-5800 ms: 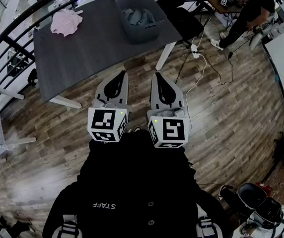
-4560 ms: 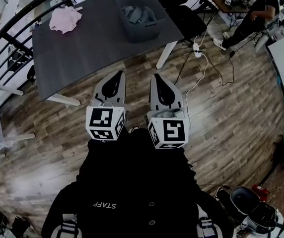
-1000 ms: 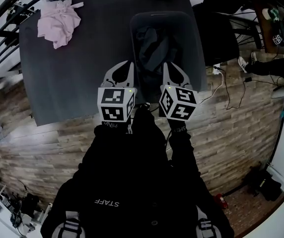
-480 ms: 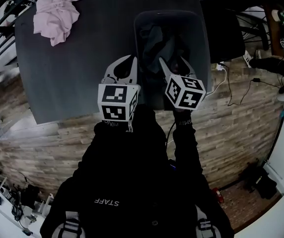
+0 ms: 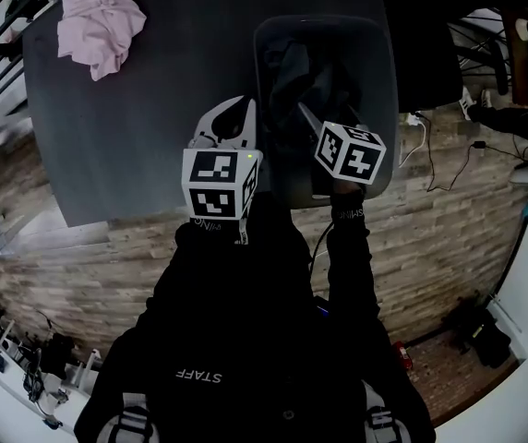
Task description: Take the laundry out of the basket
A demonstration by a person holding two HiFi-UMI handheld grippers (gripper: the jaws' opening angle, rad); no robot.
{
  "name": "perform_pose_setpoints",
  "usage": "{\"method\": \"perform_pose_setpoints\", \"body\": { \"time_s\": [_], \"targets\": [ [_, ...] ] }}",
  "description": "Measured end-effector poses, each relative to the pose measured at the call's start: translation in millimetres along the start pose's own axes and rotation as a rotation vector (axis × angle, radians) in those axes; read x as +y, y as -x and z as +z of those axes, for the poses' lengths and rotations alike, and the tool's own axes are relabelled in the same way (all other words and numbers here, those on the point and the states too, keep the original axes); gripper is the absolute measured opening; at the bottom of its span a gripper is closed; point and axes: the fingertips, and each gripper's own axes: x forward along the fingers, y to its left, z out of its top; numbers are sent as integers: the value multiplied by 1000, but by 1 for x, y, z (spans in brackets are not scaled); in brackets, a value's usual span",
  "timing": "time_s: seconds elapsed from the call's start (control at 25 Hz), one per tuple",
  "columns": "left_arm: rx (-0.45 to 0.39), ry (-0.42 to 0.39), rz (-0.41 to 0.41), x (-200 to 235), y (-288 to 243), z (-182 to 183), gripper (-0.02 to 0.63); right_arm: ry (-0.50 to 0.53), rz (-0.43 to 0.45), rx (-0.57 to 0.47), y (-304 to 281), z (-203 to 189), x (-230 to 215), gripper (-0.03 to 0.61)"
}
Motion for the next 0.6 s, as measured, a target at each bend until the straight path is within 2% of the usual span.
{"method": "perform_pose_setpoints", "body": {
  "time_s": [0.36, 0.6],
  "targets": [
    [12, 27, 40, 24, -11, -6, 2, -18, 12, 131, -46, -25, -22, 491],
    [19, 34, 47, 29, -17, -7, 2, -17, -22, 223, -78, -39, -34, 532]
  ]
}}
